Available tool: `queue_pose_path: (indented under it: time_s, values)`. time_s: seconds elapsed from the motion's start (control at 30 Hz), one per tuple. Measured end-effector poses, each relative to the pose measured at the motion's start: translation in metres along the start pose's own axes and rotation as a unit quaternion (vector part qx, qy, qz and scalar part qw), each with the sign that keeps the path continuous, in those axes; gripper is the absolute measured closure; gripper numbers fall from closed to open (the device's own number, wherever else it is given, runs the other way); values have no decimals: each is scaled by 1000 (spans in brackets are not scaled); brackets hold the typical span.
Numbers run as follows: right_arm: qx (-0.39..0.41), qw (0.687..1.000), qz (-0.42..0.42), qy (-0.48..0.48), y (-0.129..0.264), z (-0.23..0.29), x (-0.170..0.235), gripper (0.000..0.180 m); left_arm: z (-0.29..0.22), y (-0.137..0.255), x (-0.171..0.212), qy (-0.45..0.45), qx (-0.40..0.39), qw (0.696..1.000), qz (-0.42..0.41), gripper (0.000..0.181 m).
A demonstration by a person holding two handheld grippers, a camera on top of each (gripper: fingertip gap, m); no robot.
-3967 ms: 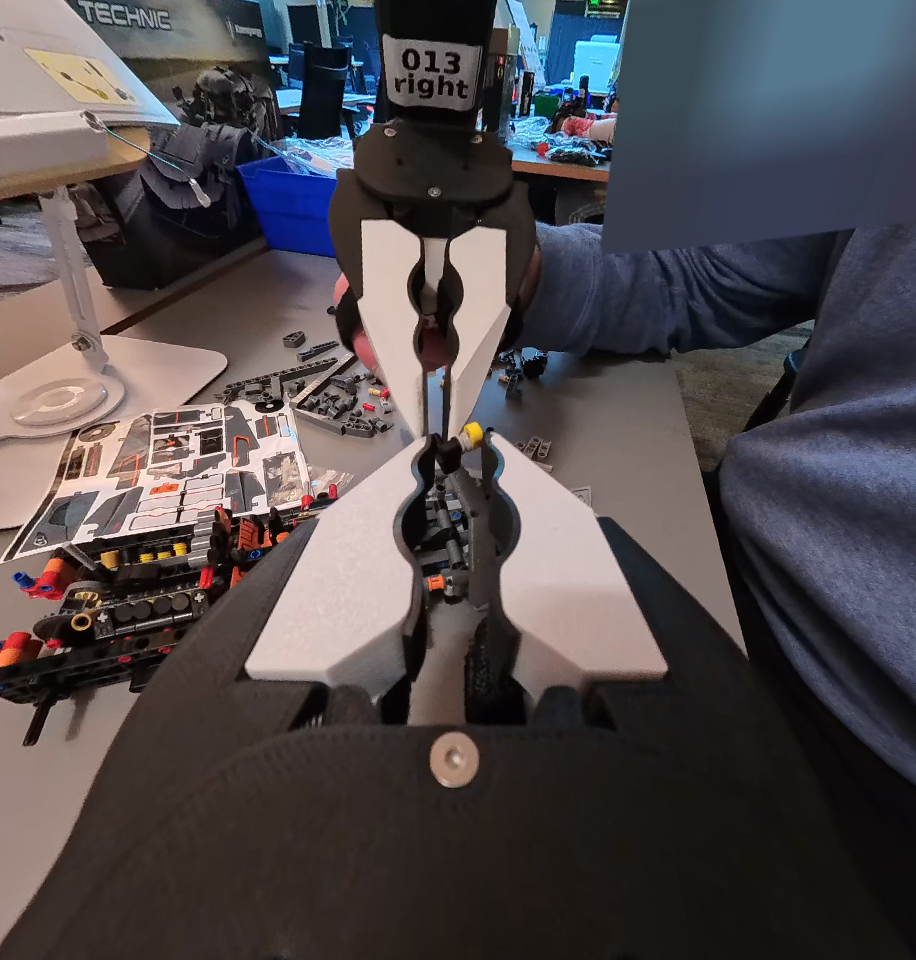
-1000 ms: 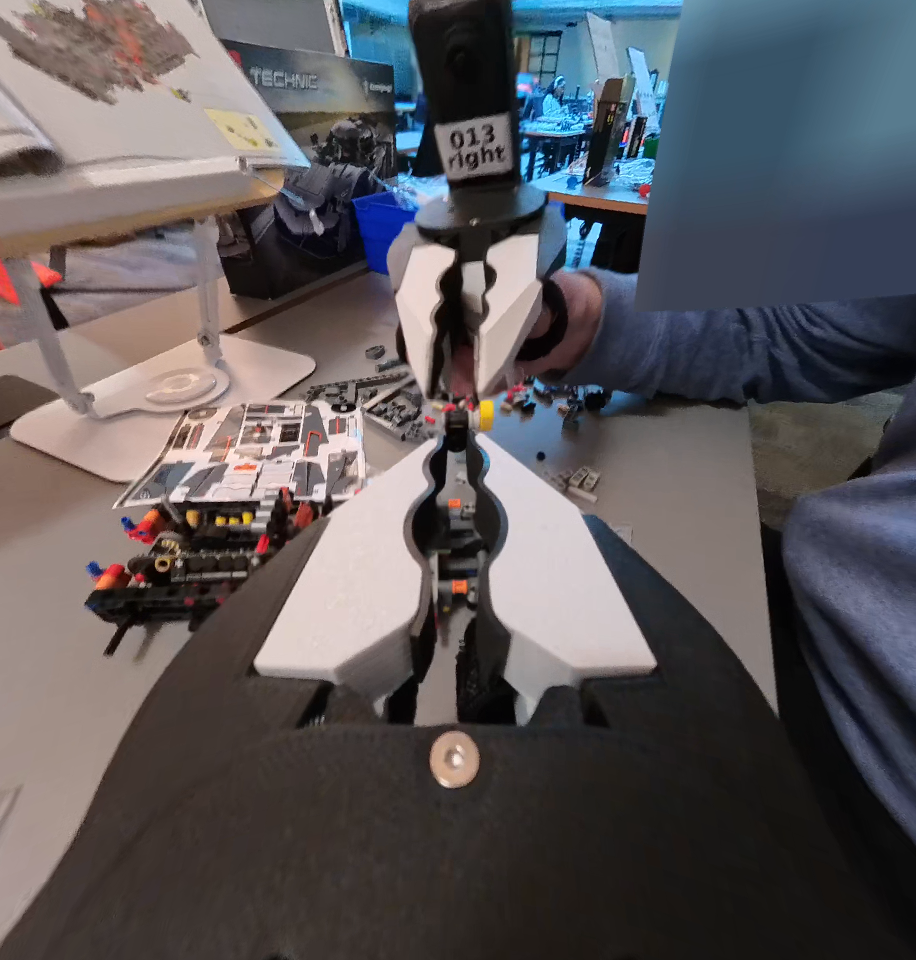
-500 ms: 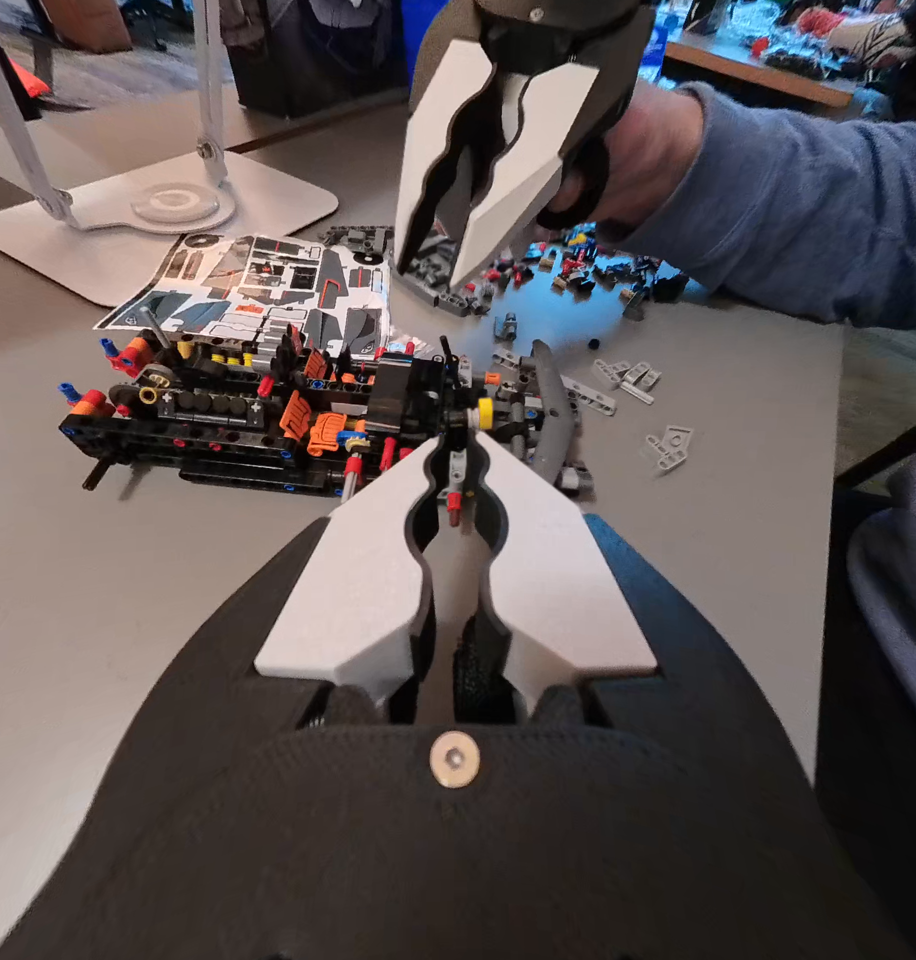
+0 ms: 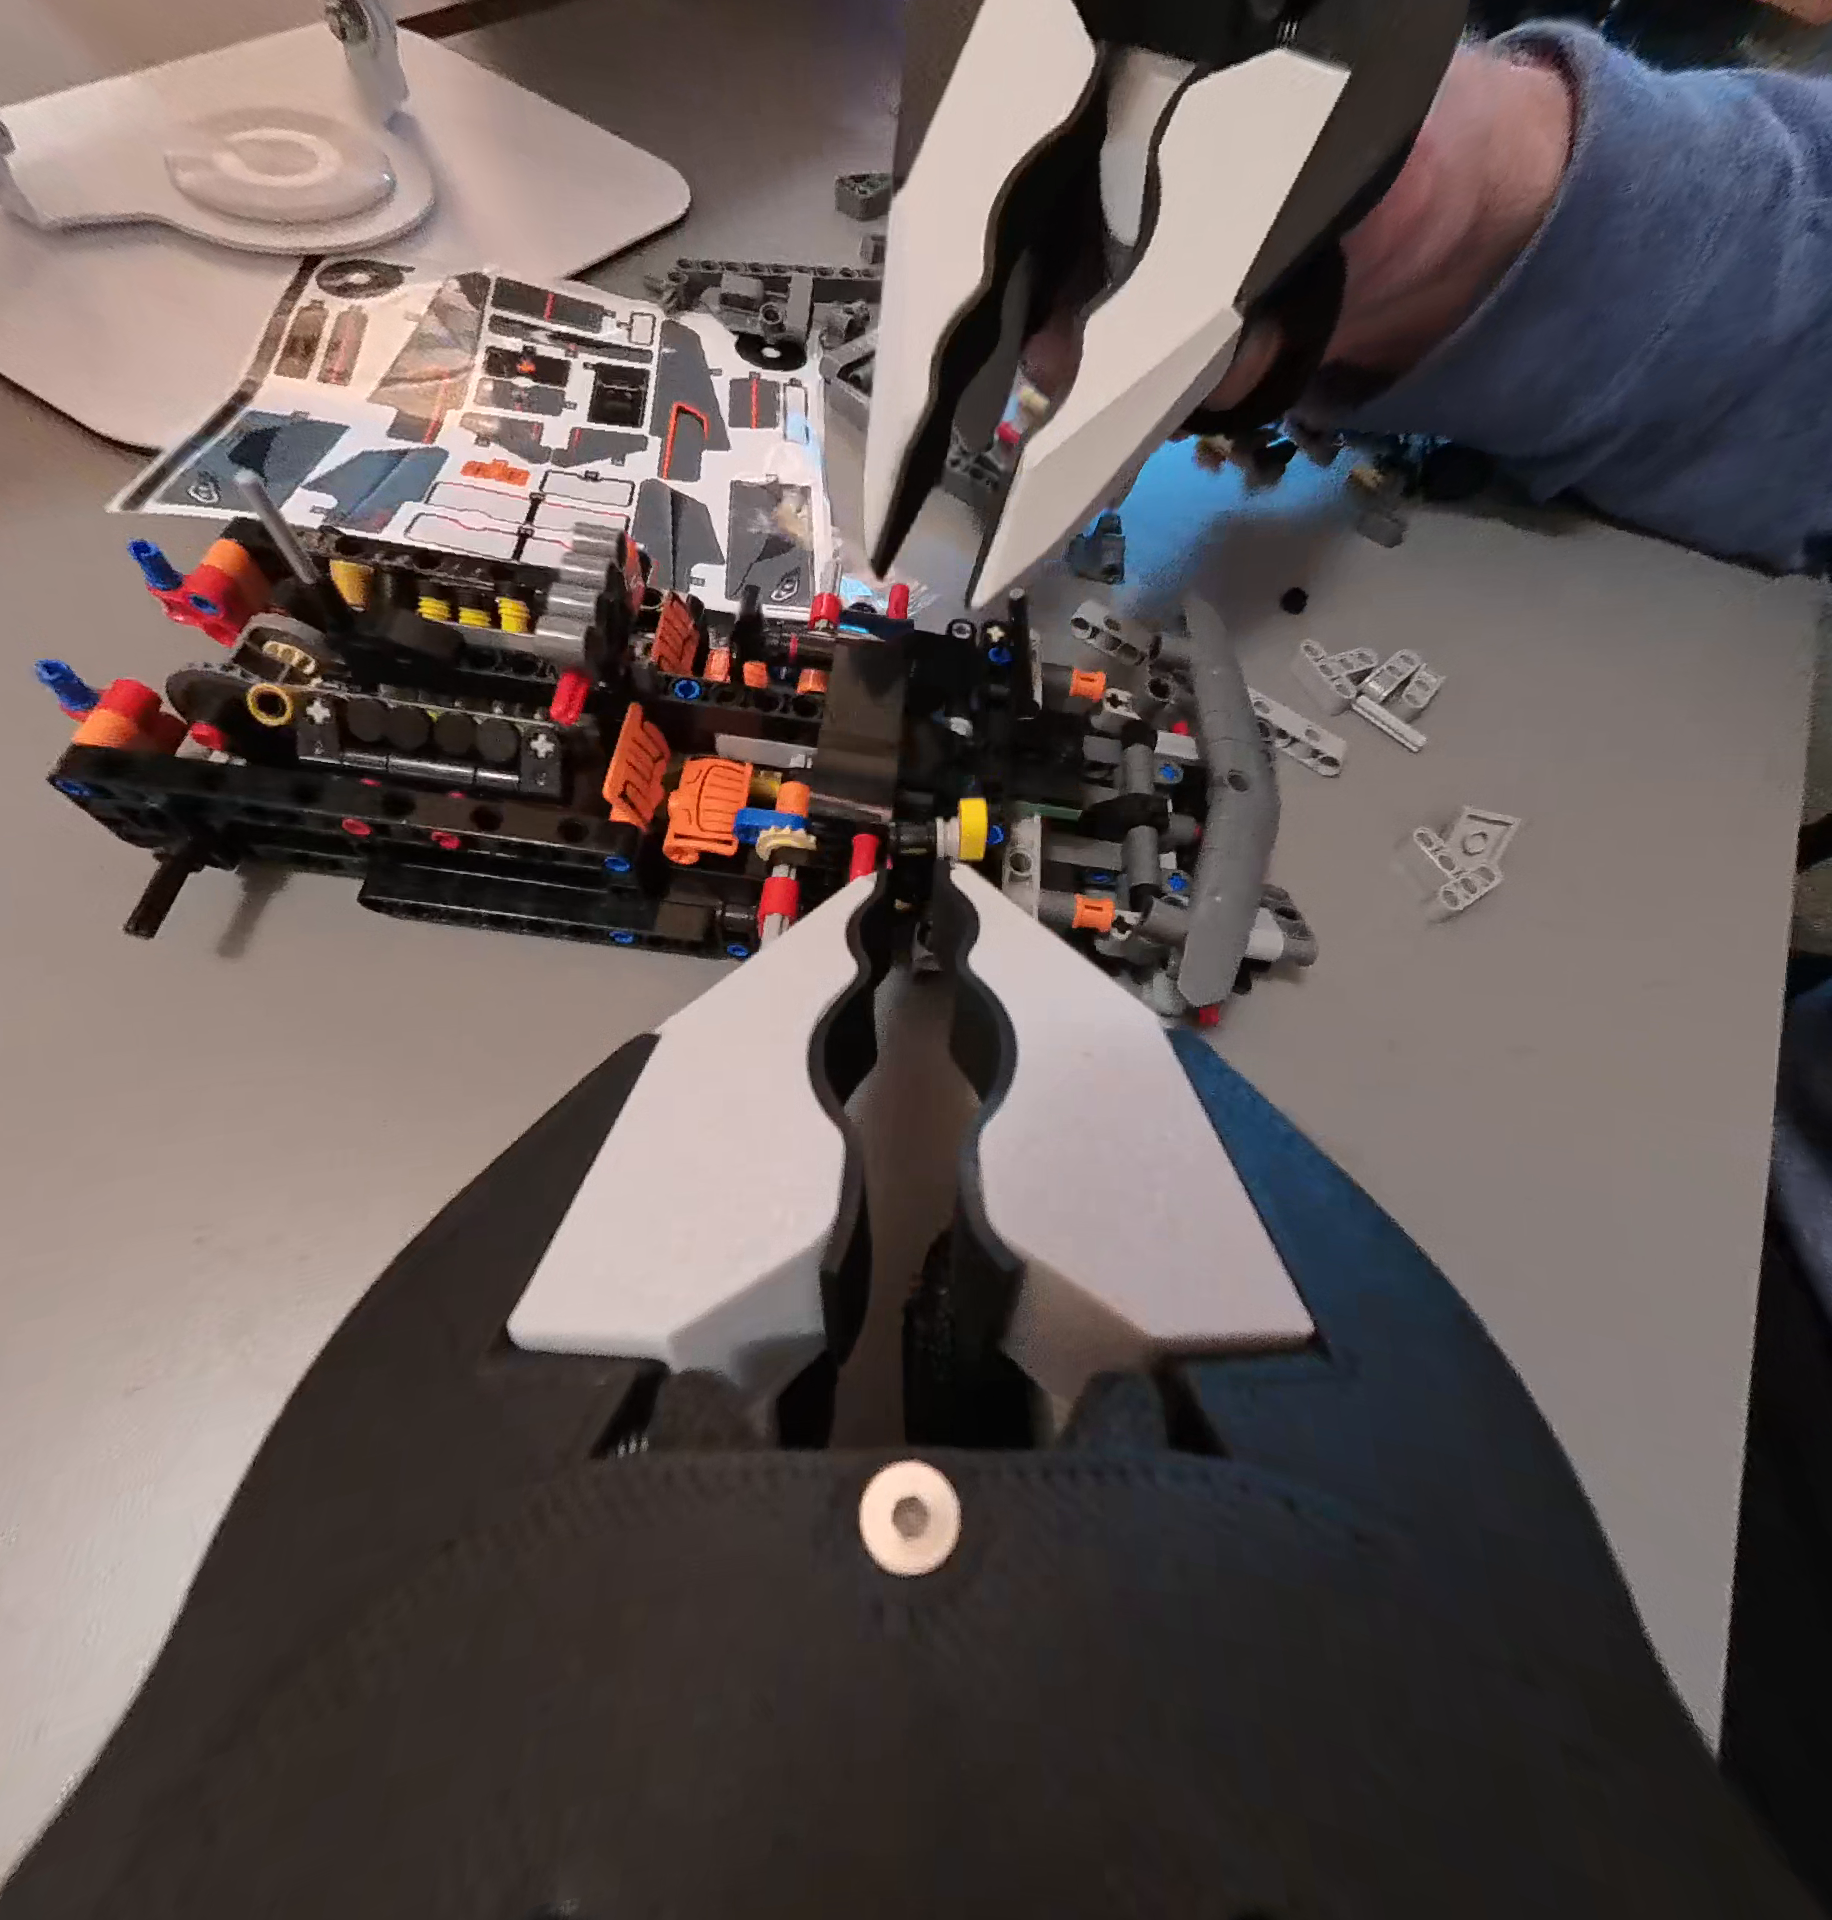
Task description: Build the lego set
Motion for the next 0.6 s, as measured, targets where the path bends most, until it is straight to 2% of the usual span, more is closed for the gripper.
queue_pose_path:
  time_s: [0.37, 0.6]
  values:
    - [-2, 1000, -1, -26, -4, -7, 7, 165, 3, 2, 2, 1, 15, 1000, 7, 176]
    - [-10, 1000, -5, -30, -5, -7, 9, 166, -1, -2, 1, -15, -9, 1000, 12, 176]
Point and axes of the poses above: each gripper's, where its closed fingertips meet, y back along the fingers, x out of its underside, z = x × y across the jaws, the point moved 6 cm from there along y, back along the fingers, and after that the axes turned 6 degrees about -x, right-handed, at the moved point
